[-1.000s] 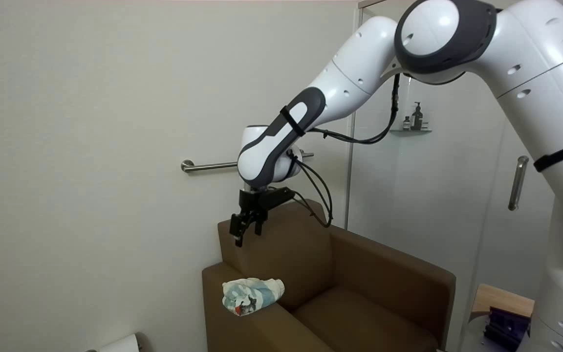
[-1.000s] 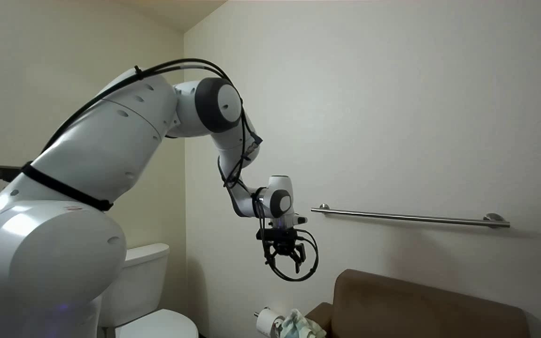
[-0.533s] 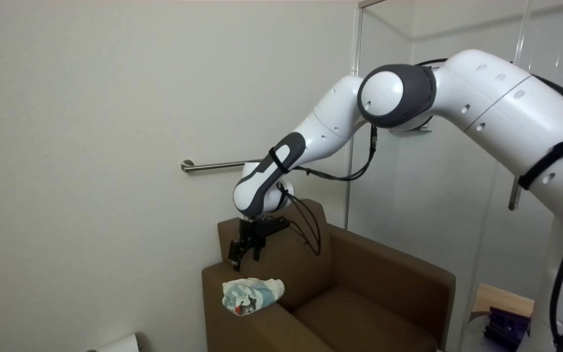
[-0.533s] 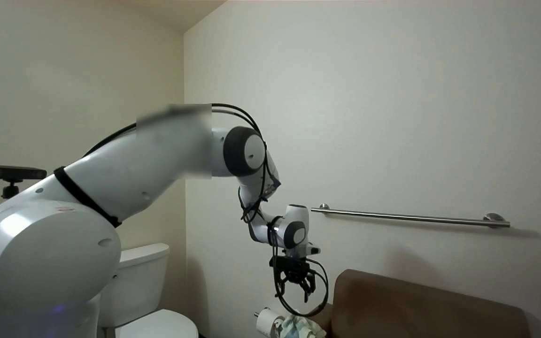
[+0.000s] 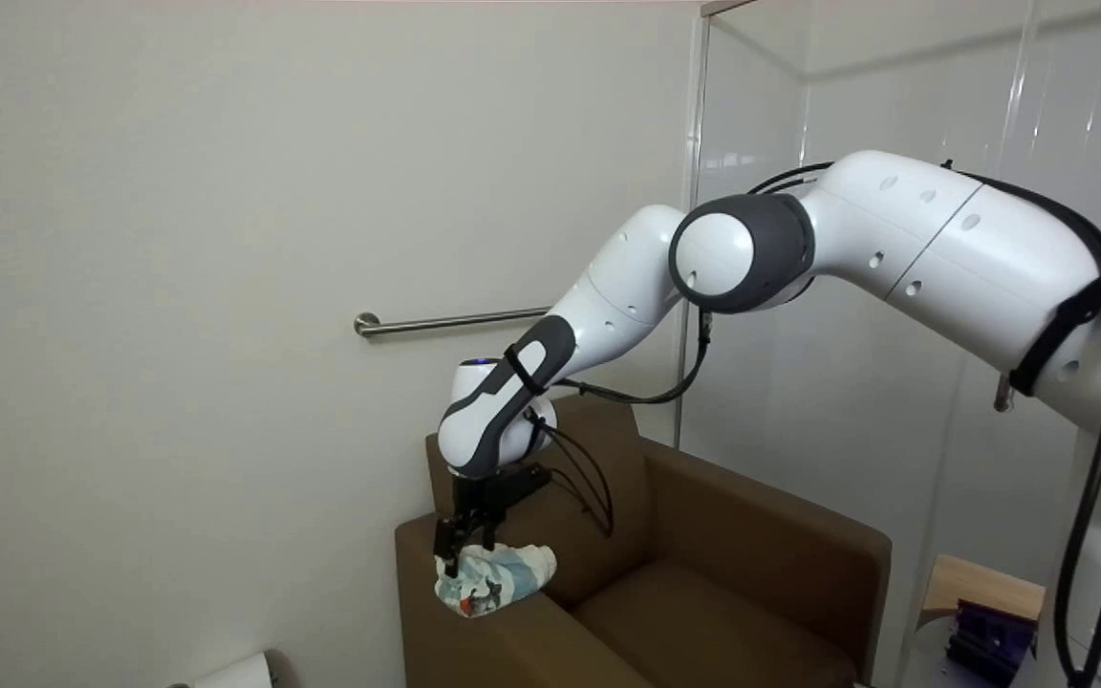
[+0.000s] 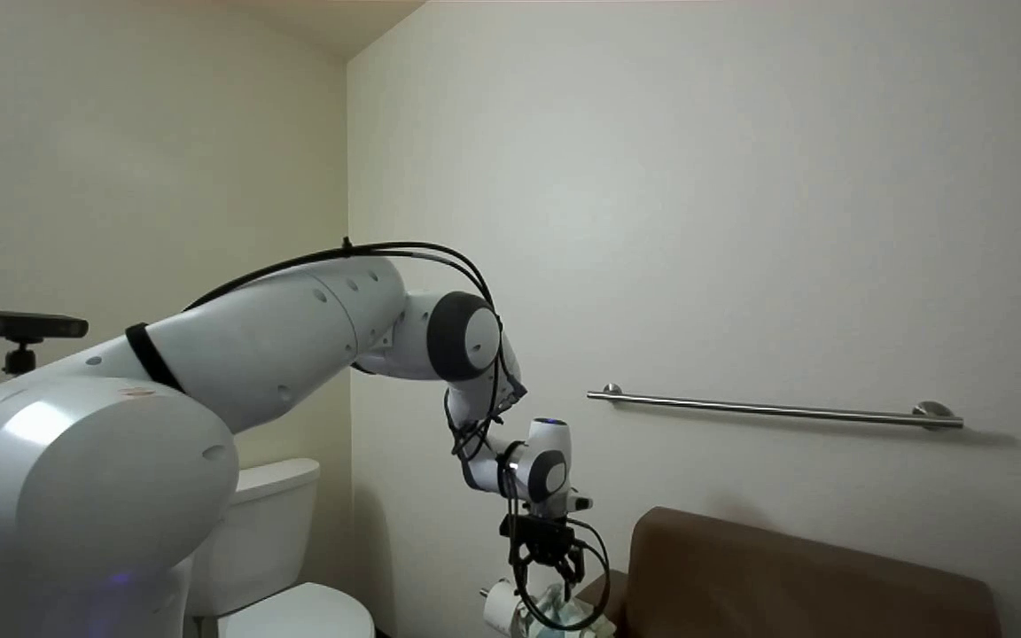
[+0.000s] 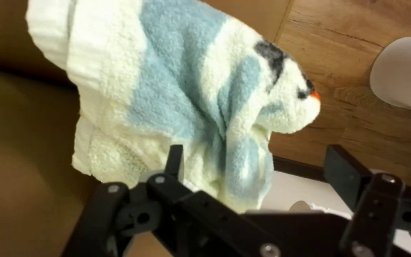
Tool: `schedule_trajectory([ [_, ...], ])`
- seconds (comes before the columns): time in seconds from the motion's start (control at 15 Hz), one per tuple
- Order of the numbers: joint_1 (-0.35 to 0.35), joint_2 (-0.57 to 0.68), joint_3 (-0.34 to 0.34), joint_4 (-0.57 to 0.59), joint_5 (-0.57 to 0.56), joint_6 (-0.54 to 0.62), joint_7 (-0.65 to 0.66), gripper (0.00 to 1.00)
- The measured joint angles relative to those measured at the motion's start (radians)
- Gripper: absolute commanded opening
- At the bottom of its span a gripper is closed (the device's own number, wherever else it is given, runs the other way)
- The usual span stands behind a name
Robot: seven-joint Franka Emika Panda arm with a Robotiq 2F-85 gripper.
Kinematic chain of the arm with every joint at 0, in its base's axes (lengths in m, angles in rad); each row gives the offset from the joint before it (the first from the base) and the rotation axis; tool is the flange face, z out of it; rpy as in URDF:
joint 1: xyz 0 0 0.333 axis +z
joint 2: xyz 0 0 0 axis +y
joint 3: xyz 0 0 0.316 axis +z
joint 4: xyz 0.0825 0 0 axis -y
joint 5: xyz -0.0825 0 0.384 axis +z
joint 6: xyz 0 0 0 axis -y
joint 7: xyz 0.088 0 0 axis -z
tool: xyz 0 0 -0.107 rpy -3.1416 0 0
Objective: Move the towel back and forth on the sofa left arm
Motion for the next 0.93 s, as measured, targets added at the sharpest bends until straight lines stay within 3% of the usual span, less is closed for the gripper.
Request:
schedule_trajectory([
  [0.4, 0.076, 0.100, -0.100, 0.128, -0.076, -0.118, 0.047, 1.00],
  [0.47, 0.078, 0.114, -0.101, 0.149, -0.078, -0.139, 0.047, 0.83],
  [0.53, 0.078, 0.125, -0.099, 0.169, -0.078, -0.159, 0.047, 0.73],
  [0.93, 0.071, 0.161, -0.075, 0.261, -0.078, -0.281, 0.035, 0.36],
])
